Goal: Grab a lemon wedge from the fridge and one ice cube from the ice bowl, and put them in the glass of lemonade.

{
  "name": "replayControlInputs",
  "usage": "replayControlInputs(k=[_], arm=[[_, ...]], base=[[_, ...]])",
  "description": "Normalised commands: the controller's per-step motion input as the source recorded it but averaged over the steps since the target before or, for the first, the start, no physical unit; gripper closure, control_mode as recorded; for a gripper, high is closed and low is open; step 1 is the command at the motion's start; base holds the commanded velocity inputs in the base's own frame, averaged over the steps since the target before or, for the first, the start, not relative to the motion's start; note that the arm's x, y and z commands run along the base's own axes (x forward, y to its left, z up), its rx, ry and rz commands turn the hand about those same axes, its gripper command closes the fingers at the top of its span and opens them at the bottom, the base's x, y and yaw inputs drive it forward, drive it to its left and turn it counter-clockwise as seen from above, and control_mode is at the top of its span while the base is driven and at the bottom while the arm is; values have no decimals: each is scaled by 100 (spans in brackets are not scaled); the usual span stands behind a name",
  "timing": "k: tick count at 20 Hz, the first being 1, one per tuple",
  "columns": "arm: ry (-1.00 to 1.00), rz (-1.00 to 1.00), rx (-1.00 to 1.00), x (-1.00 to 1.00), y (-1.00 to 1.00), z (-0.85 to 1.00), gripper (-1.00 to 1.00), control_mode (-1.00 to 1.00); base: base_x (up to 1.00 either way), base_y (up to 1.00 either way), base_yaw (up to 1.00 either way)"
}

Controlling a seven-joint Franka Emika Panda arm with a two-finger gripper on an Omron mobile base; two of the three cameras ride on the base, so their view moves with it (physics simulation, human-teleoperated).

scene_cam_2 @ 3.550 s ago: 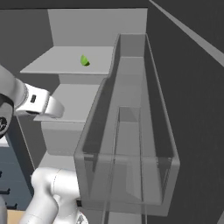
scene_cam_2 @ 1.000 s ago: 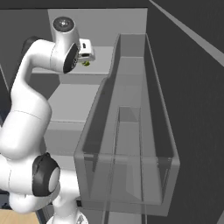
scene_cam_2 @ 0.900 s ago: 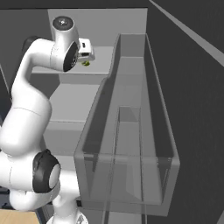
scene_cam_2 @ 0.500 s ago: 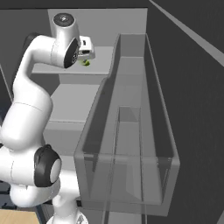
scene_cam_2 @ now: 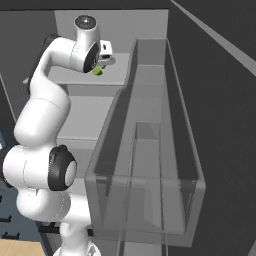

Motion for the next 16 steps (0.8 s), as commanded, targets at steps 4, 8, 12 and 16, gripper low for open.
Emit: replayControlInputs(k=[4,8,12,16], arm=[[9,9,0,48,7,-14,-100,-100],[9,10,0,49,8,-16,-100,-100],[5,9,0,28,5,-3,-100,-100],[0,5,0,14,1,0,-100,-100]], base=[[0,0,0],[0,0,0],[0,0,0],[0,0,0]])
